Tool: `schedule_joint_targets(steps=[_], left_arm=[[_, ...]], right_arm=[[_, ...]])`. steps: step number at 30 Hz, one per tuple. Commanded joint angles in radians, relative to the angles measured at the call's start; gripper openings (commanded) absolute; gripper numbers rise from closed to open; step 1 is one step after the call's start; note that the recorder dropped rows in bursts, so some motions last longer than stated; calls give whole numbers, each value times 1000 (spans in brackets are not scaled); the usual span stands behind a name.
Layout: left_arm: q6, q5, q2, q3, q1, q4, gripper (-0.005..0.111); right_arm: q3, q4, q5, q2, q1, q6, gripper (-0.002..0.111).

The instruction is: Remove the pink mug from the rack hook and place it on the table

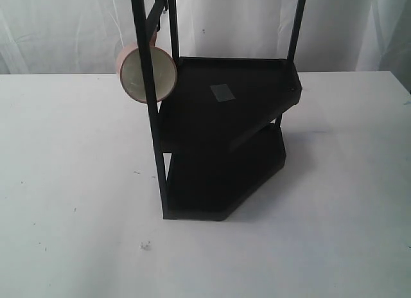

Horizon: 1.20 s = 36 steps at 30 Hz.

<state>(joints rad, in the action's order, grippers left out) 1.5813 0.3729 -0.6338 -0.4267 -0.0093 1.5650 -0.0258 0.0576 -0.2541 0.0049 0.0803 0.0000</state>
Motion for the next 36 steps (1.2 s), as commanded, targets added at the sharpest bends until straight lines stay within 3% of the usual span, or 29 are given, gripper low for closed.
schedule_joint_targets(steps=[1,10,17,20,23,25,33,35,36], left_arm=[[-12,21,1,-6,-2,10,58],[-12,50,1,-6,-2,12,58],[-1,164,1,-6,-2,13,58],[201,176,5,-13,-4,172,58],[462,175,10,-23,-4,179,58],[533,181,24,-27,-9,179,58],[533,170,46,-38,-15,179,58],[529,154,46,-40,-15,128,58],[429,154,46,-40,-15,9,58]], right_arm=[[6,-5,15,-5,0,0,0],[6,-5,15,-5,0,20,0],[6,-5,15,-5,0,23,0],[6,-5,15,-5,0,23,0],[6,-5,15,-5,0,23,0],[6,-5,15,-5,0,23,0],[6,-5,15,-5,0,23,0],[6,-5,15,-5,0,23,0],[6,-5,15,-5,0,23,0]])
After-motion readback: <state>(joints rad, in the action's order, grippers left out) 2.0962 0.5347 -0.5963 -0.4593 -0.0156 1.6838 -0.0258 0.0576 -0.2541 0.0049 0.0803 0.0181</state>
